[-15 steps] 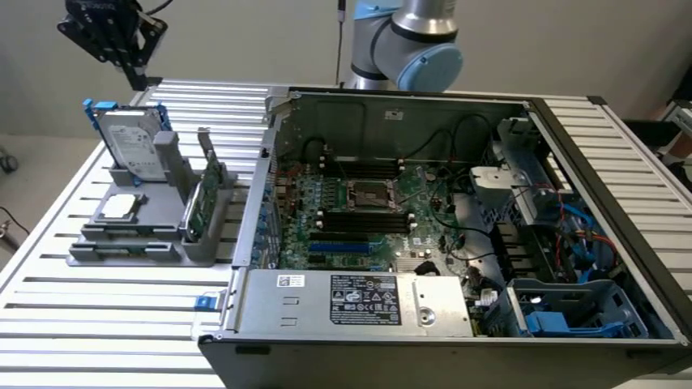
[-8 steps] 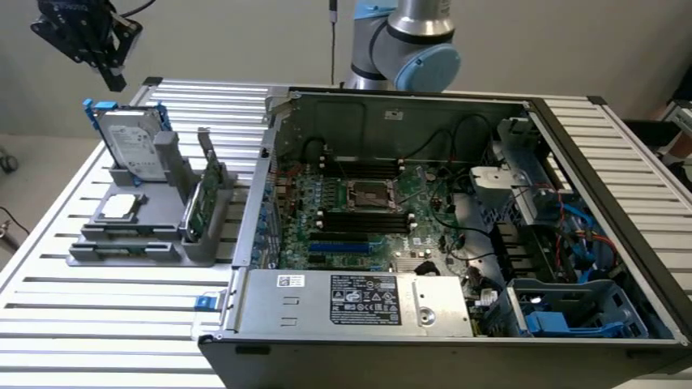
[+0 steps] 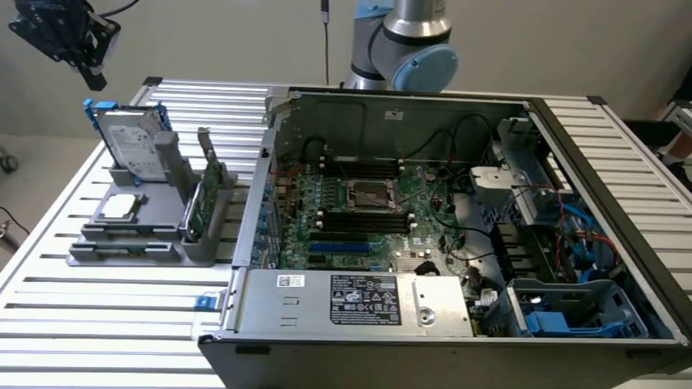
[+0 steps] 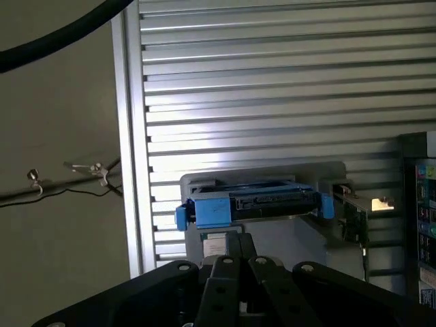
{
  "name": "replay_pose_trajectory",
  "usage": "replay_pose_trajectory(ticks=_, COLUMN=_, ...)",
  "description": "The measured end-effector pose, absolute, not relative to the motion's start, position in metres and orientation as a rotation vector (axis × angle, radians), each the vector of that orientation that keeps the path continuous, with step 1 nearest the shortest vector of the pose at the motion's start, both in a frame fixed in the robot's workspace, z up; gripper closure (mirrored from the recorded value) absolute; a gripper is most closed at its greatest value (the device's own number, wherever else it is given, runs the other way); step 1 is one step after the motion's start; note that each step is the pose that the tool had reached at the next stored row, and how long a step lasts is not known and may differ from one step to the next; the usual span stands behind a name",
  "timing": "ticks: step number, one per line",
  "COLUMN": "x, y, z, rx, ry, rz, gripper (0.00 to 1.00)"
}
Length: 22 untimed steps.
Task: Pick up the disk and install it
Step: 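Reach for the disk, then pick up the disk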
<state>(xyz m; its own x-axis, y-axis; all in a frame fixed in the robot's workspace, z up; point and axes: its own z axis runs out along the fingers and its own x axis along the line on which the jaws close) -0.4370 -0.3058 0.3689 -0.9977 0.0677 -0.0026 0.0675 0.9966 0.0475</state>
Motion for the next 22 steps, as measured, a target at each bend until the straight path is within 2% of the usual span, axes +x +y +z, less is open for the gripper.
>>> replay_pose_trajectory(ticks=22, x=-0.4399, y=-0.2995, z=0.3686, rx=0.081, ry=3.138, rz=0.074, gripper=0.89)
